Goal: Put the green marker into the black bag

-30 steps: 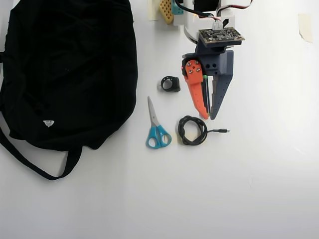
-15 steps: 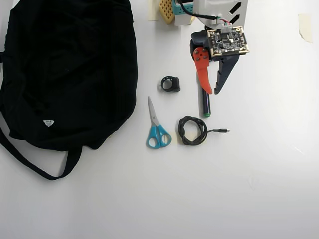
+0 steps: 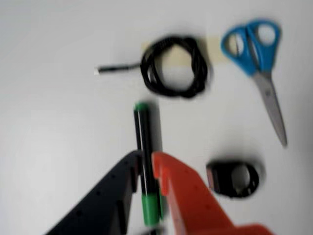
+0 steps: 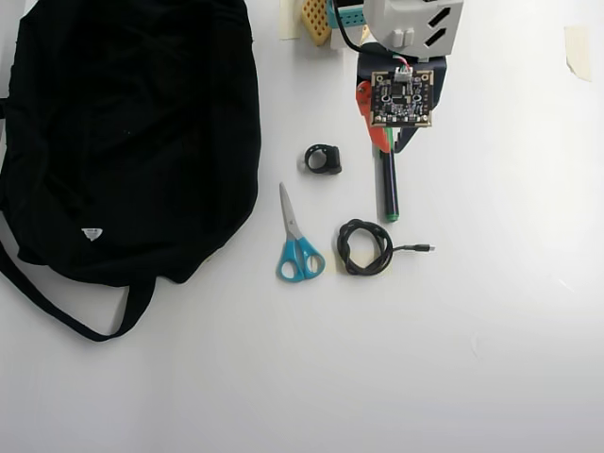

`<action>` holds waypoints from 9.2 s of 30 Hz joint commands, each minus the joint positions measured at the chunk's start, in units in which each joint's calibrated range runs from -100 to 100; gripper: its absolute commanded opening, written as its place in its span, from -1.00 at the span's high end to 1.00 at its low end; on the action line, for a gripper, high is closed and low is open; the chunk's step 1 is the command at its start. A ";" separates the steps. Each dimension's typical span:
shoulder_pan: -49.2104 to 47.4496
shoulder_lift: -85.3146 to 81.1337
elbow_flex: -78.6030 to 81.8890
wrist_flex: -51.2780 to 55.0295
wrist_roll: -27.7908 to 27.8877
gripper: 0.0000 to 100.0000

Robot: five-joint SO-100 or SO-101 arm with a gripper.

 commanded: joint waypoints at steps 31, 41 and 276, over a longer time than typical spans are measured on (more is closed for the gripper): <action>-6.27 -1.61 -2.92 9.69 -0.14 0.96; -10.16 -1.36 -2.02 9.69 -0.14 0.96; -10.76 29.26 14.96 -20.81 -4.54 0.90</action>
